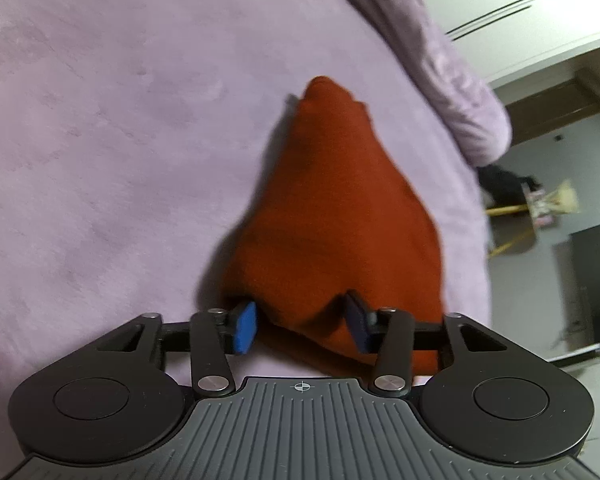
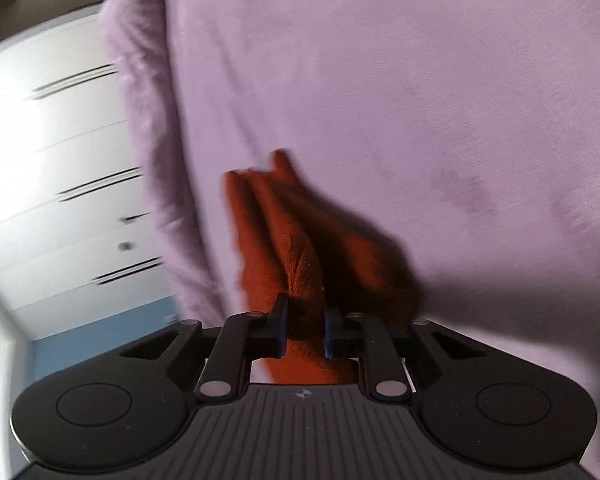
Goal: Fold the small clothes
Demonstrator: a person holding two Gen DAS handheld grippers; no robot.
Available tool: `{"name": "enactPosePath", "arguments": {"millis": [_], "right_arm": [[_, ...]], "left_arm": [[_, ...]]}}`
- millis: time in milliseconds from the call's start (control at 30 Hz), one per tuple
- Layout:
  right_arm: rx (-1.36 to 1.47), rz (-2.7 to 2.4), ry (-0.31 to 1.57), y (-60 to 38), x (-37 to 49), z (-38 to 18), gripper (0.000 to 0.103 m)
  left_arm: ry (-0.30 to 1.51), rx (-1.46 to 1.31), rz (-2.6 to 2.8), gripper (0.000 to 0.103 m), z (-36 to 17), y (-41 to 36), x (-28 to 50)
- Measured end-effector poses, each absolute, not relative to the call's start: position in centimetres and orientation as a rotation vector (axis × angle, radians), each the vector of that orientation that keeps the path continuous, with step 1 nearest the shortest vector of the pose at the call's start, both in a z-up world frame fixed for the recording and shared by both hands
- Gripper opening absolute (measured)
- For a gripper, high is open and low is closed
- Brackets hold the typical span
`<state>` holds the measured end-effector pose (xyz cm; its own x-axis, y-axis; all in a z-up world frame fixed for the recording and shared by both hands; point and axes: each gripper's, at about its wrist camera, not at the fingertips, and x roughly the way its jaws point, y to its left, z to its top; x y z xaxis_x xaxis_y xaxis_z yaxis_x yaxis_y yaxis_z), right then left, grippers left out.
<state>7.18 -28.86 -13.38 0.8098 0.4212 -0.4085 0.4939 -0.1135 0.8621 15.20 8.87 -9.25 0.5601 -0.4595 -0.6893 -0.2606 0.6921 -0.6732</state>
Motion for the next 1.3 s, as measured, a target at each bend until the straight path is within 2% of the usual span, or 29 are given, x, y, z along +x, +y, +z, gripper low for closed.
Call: {"name": "enactPosePath", "arguments": {"millis": [67, 133, 167, 367, 433, 533, 733, 800, 867, 1000, 1100, 1300], "right_arm": [[1.667, -0.085, 0.723, -29.2, 7.0, -13.1, 0.015], [1.478, -0.153, 0.792, -29.3, 7.4, -12.3, 0.008], [1.410, -0.170, 0.797, -29.2, 7.3, -11.8, 0.008], [1.470, -0.014, 0.734, -29.7, 7.3, -11.1, 0.008], [1.400, -0.013, 0.758, -29.8, 7.6, -10.9, 0.008], [1.139, -0.059, 0.832, -29.3, 8.1, -9.9, 0.008], [0.571, -0.070, 0.856, -26.2, 8.6, -6.5, 0.008], [0.414, -0.179, 0.863, -25.7, 8.6, -5.8, 0.004], [0.255, -0.314, 0.870, -26.0, 8.3, -5.4, 0.005], [0.411, -0.139, 0.773, -26.8, 8.4, -3.3, 0.006], [0.339, -0.012, 0.765, -23.1, 11.3, -2.4, 0.007], [0.144, 0.070, 0.845, -16.9, 18.0, -4.5, 0.005]], "left_arm": [[0.995, -0.806, -0.115, 0.046, -9.1, 8.6, 15.3], [1.001, -0.779, -0.104, 0.044, -9.0, 8.3, 15.5], [1.000, -0.759, -0.103, 0.044, -8.7, 8.2, 15.5], [1.000, -0.713, -0.087, 0.043, -7.9, 8.1, 15.3], [1.003, -0.680, -0.080, 0.043, -7.8, 8.0, 15.1], [1.000, -0.608, -0.054, 0.049, -7.8, 8.1, 14.8], [0.991, -0.536, -0.056, 0.058, -7.4, 8.9, 14.5], [0.970, -0.470, -0.037, 0.059, -6.8, 9.1, 14.1], [0.958, -0.375, 0.060, 0.055, -6.0, 9.6, 13.7], [0.898, -0.379, 0.127, 0.056, -4.5, 10.6, 14.5], [0.893, -0.415, 0.056, 0.059, -3.5, 9.5, 16.5], [0.891, -0.277, -0.027, 0.061, -3.4, 4.7, 21.2]]}}
